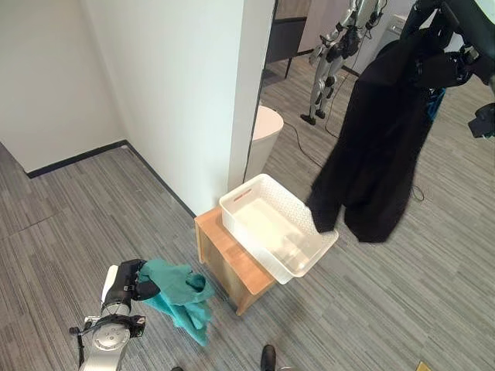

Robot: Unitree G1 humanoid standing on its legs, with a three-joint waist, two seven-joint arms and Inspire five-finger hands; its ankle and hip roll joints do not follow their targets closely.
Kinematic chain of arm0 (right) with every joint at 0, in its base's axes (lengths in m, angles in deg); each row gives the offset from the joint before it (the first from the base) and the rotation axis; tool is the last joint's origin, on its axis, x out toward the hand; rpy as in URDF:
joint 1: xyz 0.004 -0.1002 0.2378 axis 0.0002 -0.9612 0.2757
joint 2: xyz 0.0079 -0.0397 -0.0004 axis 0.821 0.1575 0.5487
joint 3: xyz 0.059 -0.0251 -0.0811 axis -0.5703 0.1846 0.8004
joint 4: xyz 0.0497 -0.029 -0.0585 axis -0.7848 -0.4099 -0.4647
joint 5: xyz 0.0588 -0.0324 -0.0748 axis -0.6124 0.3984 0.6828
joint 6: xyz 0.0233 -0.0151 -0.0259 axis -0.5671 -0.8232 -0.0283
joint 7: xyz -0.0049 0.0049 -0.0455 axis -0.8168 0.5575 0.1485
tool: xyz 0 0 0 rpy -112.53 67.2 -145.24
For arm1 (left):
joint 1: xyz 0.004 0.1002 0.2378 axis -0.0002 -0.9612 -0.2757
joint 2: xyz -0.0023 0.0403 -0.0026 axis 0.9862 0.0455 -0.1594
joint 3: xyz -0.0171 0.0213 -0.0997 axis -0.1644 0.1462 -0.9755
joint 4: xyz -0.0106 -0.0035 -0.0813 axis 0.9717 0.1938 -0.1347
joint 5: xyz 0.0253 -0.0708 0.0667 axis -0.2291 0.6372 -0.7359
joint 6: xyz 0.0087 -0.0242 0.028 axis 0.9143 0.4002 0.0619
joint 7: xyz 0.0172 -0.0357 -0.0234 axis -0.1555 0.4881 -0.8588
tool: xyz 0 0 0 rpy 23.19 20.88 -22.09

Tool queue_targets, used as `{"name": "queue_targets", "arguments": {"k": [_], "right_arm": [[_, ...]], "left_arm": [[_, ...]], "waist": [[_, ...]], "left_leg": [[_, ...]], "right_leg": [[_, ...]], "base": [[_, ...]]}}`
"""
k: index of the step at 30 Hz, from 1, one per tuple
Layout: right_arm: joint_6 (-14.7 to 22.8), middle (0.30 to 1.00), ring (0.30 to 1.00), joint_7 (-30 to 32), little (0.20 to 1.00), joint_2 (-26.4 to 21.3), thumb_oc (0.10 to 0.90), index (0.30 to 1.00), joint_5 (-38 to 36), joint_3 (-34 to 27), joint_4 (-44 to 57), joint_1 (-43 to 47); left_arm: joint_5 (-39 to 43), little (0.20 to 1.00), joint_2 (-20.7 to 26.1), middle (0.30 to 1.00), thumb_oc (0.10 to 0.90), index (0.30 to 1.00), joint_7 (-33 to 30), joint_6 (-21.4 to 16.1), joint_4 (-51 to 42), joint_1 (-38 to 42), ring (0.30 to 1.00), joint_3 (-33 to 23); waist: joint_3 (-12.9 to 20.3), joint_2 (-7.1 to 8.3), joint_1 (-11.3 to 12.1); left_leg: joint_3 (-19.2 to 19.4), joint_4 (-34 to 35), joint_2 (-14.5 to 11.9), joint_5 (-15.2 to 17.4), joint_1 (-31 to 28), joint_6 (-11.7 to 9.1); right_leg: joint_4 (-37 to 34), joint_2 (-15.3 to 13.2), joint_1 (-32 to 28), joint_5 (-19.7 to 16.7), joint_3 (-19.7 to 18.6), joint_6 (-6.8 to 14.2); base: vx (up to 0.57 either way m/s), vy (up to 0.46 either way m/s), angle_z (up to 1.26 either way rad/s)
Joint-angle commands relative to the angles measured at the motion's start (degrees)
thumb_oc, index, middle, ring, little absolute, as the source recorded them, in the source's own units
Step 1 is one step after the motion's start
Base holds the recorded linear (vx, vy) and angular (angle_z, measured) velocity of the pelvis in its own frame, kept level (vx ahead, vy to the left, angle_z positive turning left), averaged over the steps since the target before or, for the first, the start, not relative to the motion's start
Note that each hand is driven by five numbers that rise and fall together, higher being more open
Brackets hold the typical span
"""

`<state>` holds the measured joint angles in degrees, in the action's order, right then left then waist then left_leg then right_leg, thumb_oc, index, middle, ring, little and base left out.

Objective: Pick up bed clothes into laundry basket.

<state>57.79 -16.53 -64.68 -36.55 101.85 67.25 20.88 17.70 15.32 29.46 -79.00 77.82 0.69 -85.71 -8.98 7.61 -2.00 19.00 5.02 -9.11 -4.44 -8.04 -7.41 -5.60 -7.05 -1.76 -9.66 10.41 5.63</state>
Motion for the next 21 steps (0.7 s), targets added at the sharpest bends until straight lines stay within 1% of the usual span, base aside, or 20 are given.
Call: {"name": "queue_targets", "arguments": {"k": [1, 7, 12, 14, 15, 16, 17, 19, 20, 21], "right_arm": [[0.0, 0.300, 0.300, 4.3, 0.300, -3.0, 0.400, 0.300, -2.3, -2.4, -3.8, 9.6], [-0.3, 0.300, 0.300, 4.9, 0.300, -3.2, 0.400, 0.300, -2.3, -2.5, -5.4, 9.8], [-0.3, 0.300, 0.300, 5.0, 0.300, -3.1, 0.400, 0.300, -2.1, -5.3, -5.1, 6.1], [-0.2, 0.300, 0.300, 4.7, 0.300, -2.7, 0.400, 0.300, -1.9, -7.9, -3.8, 2.2], [-0.2, 0.300, 0.300, 4.3, 0.300, -1.4, 0.400, 0.300, -1.9, -12.2, -2.6, -3.7], [-0.3, 0.300, 0.300, 4.3, 0.300, -1.4, 0.400, 0.300, -1.8, -13.1, -2.3, -4.7], [-0.1, 0.300, 0.300, 3.7, 0.300, 0.6, 0.400, 0.300, -1.6, -15.4, -1.3, -9.0], [-0.2, 0.300, 0.300, 3.6, 0.300, 0.7, 0.400, 0.300, -1.5, -18.0, -0.5, -11.7], [-0.4, 0.300, 0.300, 2.9, 0.300, 3.8, 0.400, 0.300, -0.9, -19.3, 0.4, -15.5], [-0.5, 0.300, 0.300, 2.4, 0.300, 5.6, 0.400, 0.300, -0.3, -20.8, 1.1, -18.1]], "left_arm": [[0.5, 0.300, 5.3, 0.300, 0.400, 0.300, -1.7, -5.1, -5.5, 4.1, 0.300, 1.4], [0.6, 0.300, 5.0, 0.300, 0.400, 0.300, -1.7, -5.0, -5.2, 3.9, 0.300, 1.2], [0.6, 0.300, 4.3, 0.300, 0.400, 0.300, -1.5, -4.7, -5.1, 3.4, 0.300, 0.9], [0.7, 0.300, 3.9, 0.300, 0.400, 0.300, -1.4, -4.6, -5.1, 3.3, 0.300, 0.6], [0.8, 0.300, 3.5, 0.300, 0.400, 0.300, -1.1, -4.5, -4.8, 3.1, 0.300, 0.5], [0.8, 0.300, 3.7, 0.300, 0.400, 0.300, -1.1, -4.5, -4.8, 3.1, 0.300, 0.6], [0.7, 0.300, 3.2, 0.300, 0.400, 0.300, -0.9, -4.4, -4.8, 2.9, 0.300, 0.5], [0.7, 0.300, 3.8, 0.300, 0.400, 0.300, -0.8, -4.4, -4.8, 2.9, 0.300, 0.8], [0.7, 0.300, 3.4, 0.300, 0.400, 0.300, -0.7, -4.3, -4.4, 2.8, 0.300, 0.7], [0.7, 0.300, 3.6, 0.300, 0.400, 0.300, -0.6, -4.3, -4.2, 2.8, 0.300, 1.0]], "waist": [[4.6, 2.83, 2.5], [4.5, 2.52, 2.5], [4.3, 1.96, 2.3], [4.0, 1.59, 2.0], [3.7, 1.29, 1.9], [3.7, 1.45, 2.0], [3.3, 0.92, 1.8], [3.4, 1.39, 2.2], [2.9, 0.78, 2.2], [2.8, 0.81, 2.5]], "left_leg": [[-0.1, 0.0, 0.4, 4.4, 1.8, 0.8], [-0.3, 0.0, 0.5, 4.5, 1.8, 0.8], [-0.5, 0.0, 0.5, 4.5, 1.8, 0.8], [-0.5, 0.0, 0.6, 4.5, 1.9, 0.8], [-0.6, 0.0, 0.6, 4.4, 2.1, 0.8], [-0.6, 0.0, 0.6, 4.4, 2.1, 0.8], [-0.6, 0.0, 0.7, 4.4, 2.2, 0.9], [-0.7, 0.0, 0.7, 4.4, 2.3, 0.9], [-0.7, 0.0, 0.7, 4.4, 2.4, 1.0], [-0.7, 0.0, 0.8, 4.4, 2.4, 1.0]], "right_leg": [[0.6, -4.1, -3.3, 5.9, 2.0, 4.9], [0.6, -4.1, -3.4, 6.0, 2.1, 4.8], [0.6, -4.2, -3.4, 6.1, 2.2, 4.7], [0.6, -4.3, -3.2, 6.0, 2.2, 4.8], [0.6, -4.4, -3.1, 6.0, 2.3, 4.7], [0.6, -4.3, -3.1, 6.0, 2.3, 4.7], [0.6, -4.5, -3.0, 6.0, 2.3, 4.7], [0.6, -4.5, -3.0, 6.1, 2.4, 4.7], [0.6, -4.7, -2.9, 6.1, 2.5, 4.8], [0.6, -4.8, -2.9, 6.1, 2.5, 4.7]], "base": [[0.00, 0.000, 0.00], [0.00, 0.001, 0.01], [0.00, 0.000, 0.00], [0.00, 0.000, 0.00], [0.00, 0.000, 0.00], [0.00, 0.000, 0.00], [0.00, 0.000, 0.00], [0.00, 0.000, 0.00], [0.00, -0.021, 0.03], [0.00, -0.037, 0.03]]}}
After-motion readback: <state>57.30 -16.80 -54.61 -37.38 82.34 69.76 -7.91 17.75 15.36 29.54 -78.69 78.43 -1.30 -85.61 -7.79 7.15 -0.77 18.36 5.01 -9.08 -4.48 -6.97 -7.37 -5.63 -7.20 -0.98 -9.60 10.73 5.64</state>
